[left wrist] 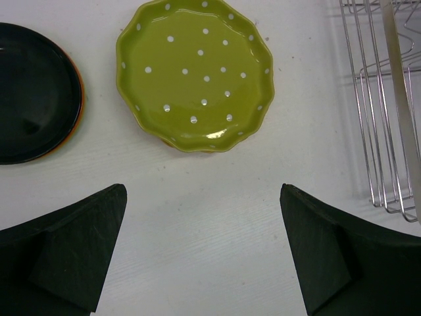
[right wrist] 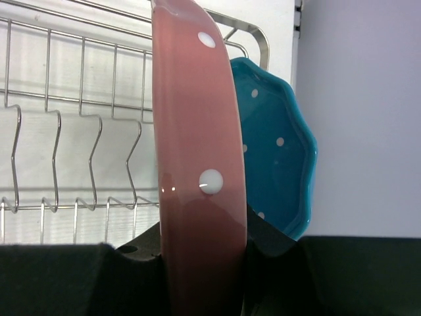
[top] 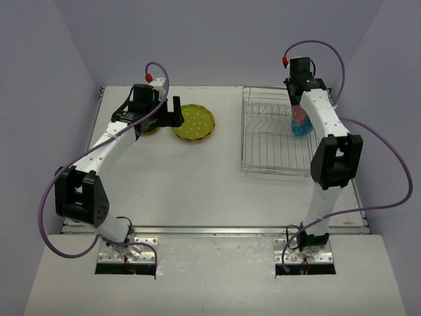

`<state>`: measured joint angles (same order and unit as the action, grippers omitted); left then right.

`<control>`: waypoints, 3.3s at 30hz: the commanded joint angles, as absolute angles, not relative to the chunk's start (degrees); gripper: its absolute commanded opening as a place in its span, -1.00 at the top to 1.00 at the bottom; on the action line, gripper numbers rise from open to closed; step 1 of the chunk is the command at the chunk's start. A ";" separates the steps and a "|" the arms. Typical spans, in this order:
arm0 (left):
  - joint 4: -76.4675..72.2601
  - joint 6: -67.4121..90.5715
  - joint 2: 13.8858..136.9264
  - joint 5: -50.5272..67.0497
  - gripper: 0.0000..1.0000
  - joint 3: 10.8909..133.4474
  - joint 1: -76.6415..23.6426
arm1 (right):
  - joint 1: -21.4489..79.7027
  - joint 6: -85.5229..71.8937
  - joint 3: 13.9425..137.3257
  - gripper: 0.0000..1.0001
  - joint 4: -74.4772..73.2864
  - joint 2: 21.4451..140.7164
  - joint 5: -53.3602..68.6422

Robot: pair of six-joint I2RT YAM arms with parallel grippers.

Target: Unload the plates from the dish rack

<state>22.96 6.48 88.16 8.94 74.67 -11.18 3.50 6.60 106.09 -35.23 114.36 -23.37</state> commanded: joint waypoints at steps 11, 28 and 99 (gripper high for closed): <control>21.45 6.94 85.19 7.32 -1.00 76.79 -10.55 | 8.61 18.17 105.77 1.00 -16.75 104.54 -35.83; 2.74 17.74 79.64 50.59 -1.00 66.99 2.02 | 8.53 -7.02 109.00 1.00 -36.04 93.88 11.04; -6.78 33.01 108.72 46.84 1.00 80.56 3.43 | 7.85 -24.26 86.60 -0.98 -28.84 88.45 27.98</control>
